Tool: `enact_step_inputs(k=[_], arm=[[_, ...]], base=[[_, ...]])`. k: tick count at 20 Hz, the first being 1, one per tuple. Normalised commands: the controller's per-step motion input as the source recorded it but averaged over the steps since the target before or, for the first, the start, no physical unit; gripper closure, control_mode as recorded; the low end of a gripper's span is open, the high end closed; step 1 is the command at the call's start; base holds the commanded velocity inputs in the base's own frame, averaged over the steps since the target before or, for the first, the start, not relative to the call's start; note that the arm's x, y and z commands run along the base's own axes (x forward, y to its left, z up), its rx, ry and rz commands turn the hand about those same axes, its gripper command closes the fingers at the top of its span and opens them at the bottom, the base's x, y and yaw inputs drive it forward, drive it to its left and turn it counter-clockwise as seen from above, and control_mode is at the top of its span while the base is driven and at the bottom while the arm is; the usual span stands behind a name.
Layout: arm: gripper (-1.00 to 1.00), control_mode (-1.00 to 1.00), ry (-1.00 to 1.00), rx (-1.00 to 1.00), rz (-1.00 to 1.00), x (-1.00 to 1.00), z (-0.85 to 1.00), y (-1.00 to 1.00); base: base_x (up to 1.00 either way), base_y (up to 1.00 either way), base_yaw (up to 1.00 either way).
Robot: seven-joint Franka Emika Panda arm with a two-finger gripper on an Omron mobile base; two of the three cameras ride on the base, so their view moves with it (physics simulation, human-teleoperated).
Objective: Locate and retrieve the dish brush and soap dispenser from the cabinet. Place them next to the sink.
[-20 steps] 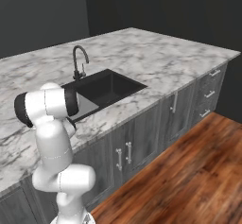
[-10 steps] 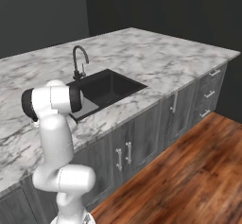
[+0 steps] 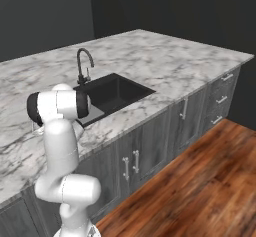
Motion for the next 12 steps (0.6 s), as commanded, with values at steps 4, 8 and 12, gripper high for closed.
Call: enact_step_inputs(k=[4, 8, 12], arm=[[-1.0, -1.0, 0.2, -0.07, 0.0, 0.0, -1.0, -0.21], [-1.0, -1.0, 0.19, -0.09, -0.03, 0.0, -1.0, -0.29], [-1.0, -1.0, 0.12, -0.09, -0.02, -0.05, -1.0, -0.2]], base=[[0.0, 0.0, 0.0], [0.0, 0.0, 0.0], [0.0, 0.0, 0.0]])
